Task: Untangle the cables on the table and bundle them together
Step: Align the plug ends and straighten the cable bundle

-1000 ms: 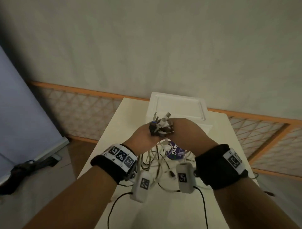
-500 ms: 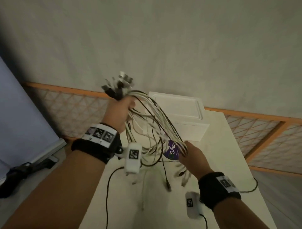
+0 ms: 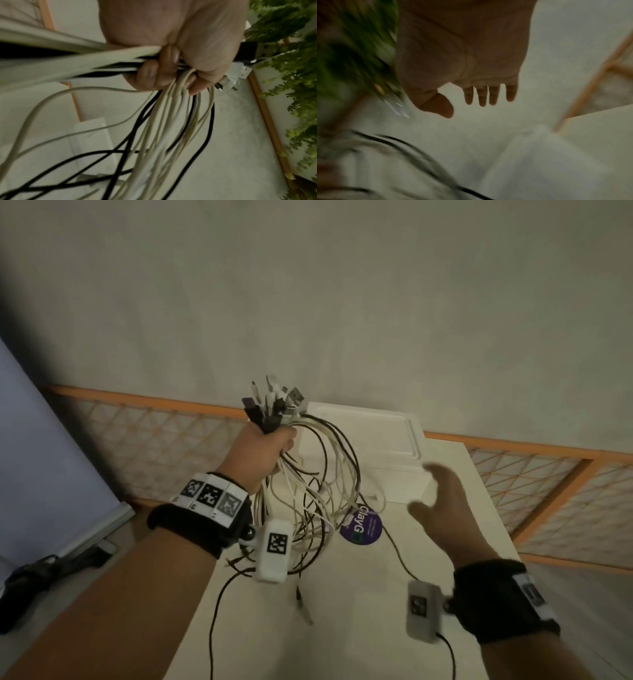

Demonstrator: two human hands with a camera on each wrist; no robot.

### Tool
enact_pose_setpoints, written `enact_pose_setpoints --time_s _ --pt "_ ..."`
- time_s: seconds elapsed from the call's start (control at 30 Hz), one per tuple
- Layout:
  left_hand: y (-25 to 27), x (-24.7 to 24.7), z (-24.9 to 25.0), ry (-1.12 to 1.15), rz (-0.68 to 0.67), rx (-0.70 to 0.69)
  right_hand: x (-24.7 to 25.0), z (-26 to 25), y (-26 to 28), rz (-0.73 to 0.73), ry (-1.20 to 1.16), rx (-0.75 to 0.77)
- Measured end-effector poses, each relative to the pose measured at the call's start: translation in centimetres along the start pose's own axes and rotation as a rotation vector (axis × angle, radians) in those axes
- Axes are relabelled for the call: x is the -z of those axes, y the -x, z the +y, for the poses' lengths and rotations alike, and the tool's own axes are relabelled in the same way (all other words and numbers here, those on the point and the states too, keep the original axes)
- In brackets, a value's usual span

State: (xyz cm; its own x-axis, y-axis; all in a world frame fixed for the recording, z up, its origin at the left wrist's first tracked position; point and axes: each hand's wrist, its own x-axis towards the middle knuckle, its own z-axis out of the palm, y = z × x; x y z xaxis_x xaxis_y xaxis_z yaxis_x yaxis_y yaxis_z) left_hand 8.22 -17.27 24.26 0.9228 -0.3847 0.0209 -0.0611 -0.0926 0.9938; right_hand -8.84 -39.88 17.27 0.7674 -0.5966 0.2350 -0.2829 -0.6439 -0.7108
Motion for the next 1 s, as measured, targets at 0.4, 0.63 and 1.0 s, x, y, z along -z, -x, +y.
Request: enact_pose_setpoints --time_s 0.4,0.63,1.0 --pt "3.3 -1.9 -2.0 -0.251 -0.320 -0.097 -4.4 -7.1 0.4 -0.111 0.293 0.386" --pt "3.1 -0.7 -4.1 -0.367 -0.417 -0.091 -2.3 0.0 0.8 -0.192 0.520 0.069" --pt "1.6 0.4 -5.8 0.577 -0.063 0.135 1.7 -1.6 -1.1 -0.246 0.356 -0.135"
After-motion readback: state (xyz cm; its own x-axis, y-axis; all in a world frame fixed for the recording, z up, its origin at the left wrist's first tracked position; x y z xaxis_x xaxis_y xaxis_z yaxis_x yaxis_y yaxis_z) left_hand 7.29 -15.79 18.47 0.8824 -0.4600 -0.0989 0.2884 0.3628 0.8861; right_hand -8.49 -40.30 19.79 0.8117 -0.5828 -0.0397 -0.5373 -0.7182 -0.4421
